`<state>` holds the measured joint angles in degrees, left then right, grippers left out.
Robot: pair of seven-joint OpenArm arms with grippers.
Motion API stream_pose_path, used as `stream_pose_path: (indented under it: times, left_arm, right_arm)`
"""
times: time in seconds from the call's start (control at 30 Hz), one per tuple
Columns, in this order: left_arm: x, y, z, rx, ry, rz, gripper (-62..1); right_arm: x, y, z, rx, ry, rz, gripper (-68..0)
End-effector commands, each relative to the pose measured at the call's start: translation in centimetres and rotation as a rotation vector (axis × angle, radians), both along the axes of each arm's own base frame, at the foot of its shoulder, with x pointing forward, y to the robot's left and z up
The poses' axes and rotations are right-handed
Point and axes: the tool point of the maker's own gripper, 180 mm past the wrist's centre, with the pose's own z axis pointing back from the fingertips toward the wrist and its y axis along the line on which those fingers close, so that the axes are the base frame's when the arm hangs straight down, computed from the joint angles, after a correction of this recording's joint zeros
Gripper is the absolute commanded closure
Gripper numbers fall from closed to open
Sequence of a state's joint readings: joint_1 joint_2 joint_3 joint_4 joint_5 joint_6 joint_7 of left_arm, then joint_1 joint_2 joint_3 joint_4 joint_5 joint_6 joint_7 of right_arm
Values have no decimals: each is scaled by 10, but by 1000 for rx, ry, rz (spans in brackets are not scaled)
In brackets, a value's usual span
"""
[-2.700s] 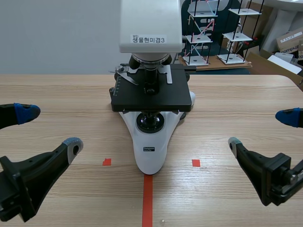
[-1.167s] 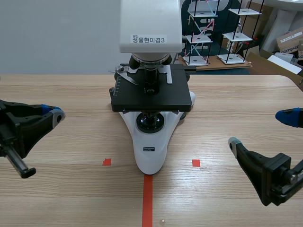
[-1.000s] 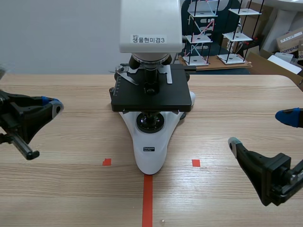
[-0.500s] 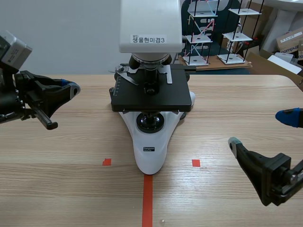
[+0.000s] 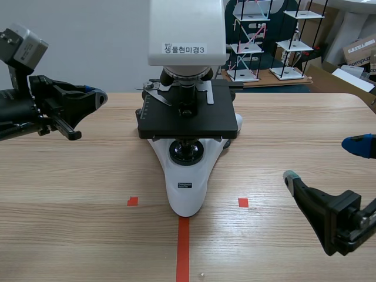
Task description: Point at the stage clip
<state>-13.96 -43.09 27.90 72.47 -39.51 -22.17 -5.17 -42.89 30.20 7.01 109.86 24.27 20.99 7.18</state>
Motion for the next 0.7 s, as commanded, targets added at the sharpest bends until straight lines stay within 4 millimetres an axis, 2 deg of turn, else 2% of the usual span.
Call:
stream_pose_path:
  times: [0.0, 0.67]
  left_arm:
    - [5, -5, 11, -36, -28, -1, -32]
    - [7, -8, 6, -39, -17, -6, -32]
  right_arm:
    - [2, 2, 7, 6, -21, 13, -679]
    - [2, 2, 7, 6, -22, 13, -679]
